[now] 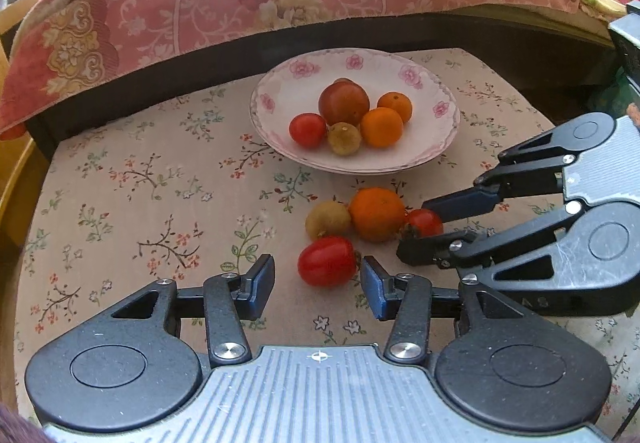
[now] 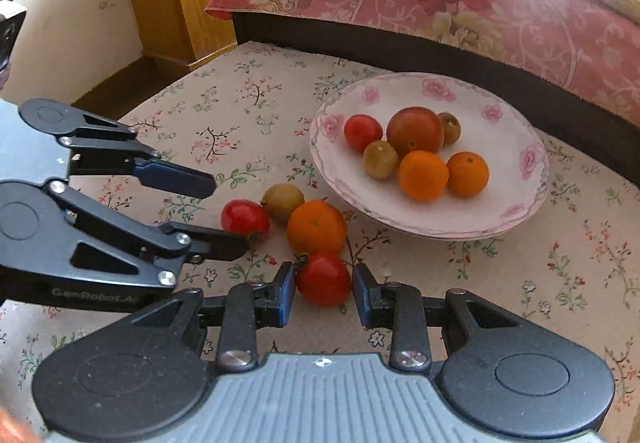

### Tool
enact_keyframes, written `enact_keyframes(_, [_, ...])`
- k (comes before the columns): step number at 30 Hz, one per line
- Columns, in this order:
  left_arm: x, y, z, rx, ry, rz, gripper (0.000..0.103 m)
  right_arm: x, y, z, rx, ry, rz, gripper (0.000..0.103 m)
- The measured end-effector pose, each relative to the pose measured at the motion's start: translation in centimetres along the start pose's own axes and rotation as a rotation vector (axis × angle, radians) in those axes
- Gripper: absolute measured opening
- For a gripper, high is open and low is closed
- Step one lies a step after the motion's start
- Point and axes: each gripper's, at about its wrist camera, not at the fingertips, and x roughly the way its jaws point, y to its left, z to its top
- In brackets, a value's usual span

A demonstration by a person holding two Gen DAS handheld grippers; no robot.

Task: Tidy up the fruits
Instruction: 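Withdraw both tools from the plate toward the loose fruit, then grasp a red tomato with the left tool while the right tool grasps a cherry tomato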

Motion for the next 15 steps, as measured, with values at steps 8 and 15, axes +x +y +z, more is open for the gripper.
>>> enact_keyframes(8, [1.3,0.1,0.3,-0.011,0.008,-0.015,0.054,0.0,-0.4,-0.2,-0.001,0.002,-0.016,0.033])
enact_keyframes(15, [1.5,-0.4,0.2,-0.007,0.018,-0.027,0.042,-0.2,-0.6,-0.3,0.006,0.005,-0.028,0.033])
